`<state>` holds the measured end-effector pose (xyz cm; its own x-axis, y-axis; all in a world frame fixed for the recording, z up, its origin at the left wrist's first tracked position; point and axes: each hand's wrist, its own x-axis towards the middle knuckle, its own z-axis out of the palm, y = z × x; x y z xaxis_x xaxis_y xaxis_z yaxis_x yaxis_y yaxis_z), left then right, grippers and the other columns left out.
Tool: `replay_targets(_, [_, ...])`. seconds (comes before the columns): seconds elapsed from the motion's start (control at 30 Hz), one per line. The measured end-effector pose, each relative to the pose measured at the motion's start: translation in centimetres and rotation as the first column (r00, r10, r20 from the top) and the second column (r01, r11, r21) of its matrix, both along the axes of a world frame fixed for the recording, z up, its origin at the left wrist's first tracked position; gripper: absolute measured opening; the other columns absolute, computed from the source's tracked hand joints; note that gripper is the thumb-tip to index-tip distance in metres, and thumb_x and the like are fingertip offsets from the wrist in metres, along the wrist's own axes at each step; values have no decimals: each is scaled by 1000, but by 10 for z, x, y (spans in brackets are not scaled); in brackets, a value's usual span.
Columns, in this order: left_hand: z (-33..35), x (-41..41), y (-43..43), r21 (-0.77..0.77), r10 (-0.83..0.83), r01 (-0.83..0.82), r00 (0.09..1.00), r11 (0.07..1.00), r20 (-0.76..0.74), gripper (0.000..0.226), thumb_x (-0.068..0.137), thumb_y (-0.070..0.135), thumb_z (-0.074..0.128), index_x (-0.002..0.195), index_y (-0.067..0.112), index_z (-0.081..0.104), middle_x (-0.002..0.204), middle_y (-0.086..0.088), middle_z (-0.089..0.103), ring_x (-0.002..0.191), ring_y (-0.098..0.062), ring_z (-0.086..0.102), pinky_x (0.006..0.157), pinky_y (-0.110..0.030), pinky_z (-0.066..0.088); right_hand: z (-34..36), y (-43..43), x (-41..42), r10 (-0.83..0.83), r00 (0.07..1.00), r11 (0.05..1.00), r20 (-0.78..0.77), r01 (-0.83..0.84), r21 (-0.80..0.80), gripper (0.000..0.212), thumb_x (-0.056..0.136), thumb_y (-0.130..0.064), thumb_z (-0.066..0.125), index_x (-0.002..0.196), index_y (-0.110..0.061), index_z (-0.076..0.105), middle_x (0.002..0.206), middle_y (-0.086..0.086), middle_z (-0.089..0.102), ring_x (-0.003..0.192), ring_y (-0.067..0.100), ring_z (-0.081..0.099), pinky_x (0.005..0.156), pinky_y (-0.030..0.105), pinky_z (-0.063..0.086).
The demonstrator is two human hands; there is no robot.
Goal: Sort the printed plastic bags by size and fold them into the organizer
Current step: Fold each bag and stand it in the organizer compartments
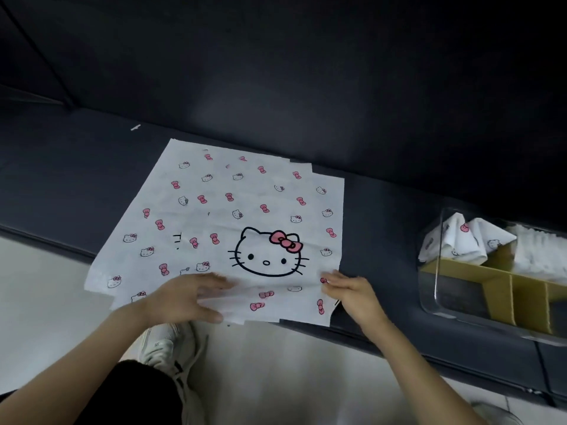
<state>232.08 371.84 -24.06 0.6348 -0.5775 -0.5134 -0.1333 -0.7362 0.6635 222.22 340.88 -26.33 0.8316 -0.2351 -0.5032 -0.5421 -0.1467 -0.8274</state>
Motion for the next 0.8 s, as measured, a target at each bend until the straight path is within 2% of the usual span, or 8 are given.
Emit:
replay_targets(0.07, [12, 2, -1, -11, 42, -42, 999, 999, -6, 47, 54, 62, 80, 94, 47, 61, 94, 47, 58, 93, 23, 53, 80, -2, 35, 11, -3, 2, -159, 986, 983, -49, 163, 85, 14, 81, -1, 69, 89, -10, 75, 96, -1, 73, 102, 11, 64, 90, 20, 46])
replay_targets(0.17, [36, 7, -4, -97, 194, -184, 975, 978, 108, 9, 76, 35, 78, 71, 31, 72, 74, 24, 69, 67, 8, 61, 64, -8, 40, 34, -14, 0, -231, 967, 964, -107, 242, 109, 11, 81, 1, 67, 74, -6, 71, 67, -2, 72, 64, 11, 67, 54, 15, 47])
replay_targets(0.3, [52, 10, -22, -325, 522, -535, 842, 780, -136, 19, 84, 20, 69, 88, 2, 72, 85, -3, 74, 69, -12, 64, 64, -20, 47, 47, -44, -24, -259, 959, 943, -115, 277, 184, 12, 86, -9, 62, 82, -3, 71, 87, 14, 73, 72, 21, 65, 65, 28, 45])
replay_targets(0.37, [45, 9, -43, -355, 616, -628, 771, 693, -162, 28, 84, 30, 71, 75, 4, 67, 74, -2, 68, 67, -16, 60, 65, -26, 44, 46, -52, -33, -345, 933, 894, -101, 360, 267, 21, 92, -21, 57, 83, -12, 73, 89, 8, 75, 73, 15, 69, 70, 28, 47])
replay_targets(0.47, [27, 13, -81, -329, 768, -738, 638, 589, -57, 55, 86, 28, 68, 44, 18, 35, 44, 10, 30, 44, -10, 29, 46, -22, 22, 39, -55, -46, -364, 929, 858, -74, 365, 363, 40, 87, -54, 45, 91, -28, 75, 97, -3, 74, 91, 12, 69, 86, 35, 48])
replay_targets(0.57, [17, 22, -109, -298, 796, -767, 605, 568, -39, 49, 89, 30, 64, 51, 20, 34, 54, 2, 25, 54, -18, 23, 52, -29, 14, 31, -52, -54, -403, 914, 870, 52, 365, 331, 31, 91, -35, 53, 112, -17, 67, 105, 4, 72, 96, 20, 68, 78, 33, 55])
replay_targets(0.67, [7, 27, -115, -271, 779, -764, 622, 585, -73, 26, 91, 44, 57, 85, 19, 58, 76, 2, 53, 74, -19, 49, 61, -28, 34, 8, -54, -48, -542, 836, 840, 80, 536, 90, 20, 86, 0, 63, 104, -8, 66, 87, 9, 73, 76, 20, 66, 63, 25, 54])
replay_targets(0.8, [-7, 14, -101, -221, 749, -751, 654, 623, -112, 58, 74, 66, 59, 111, 22, 54, 86, -3, 61, 76, -24, 55, 71, -32, 42, -18, -56, -30, -544, 833, 810, 100, 553, -195, 8, 87, -9, 62, 81, -5, 64, 72, 4, 66, 68, 20, 60, 61, 28, 46])
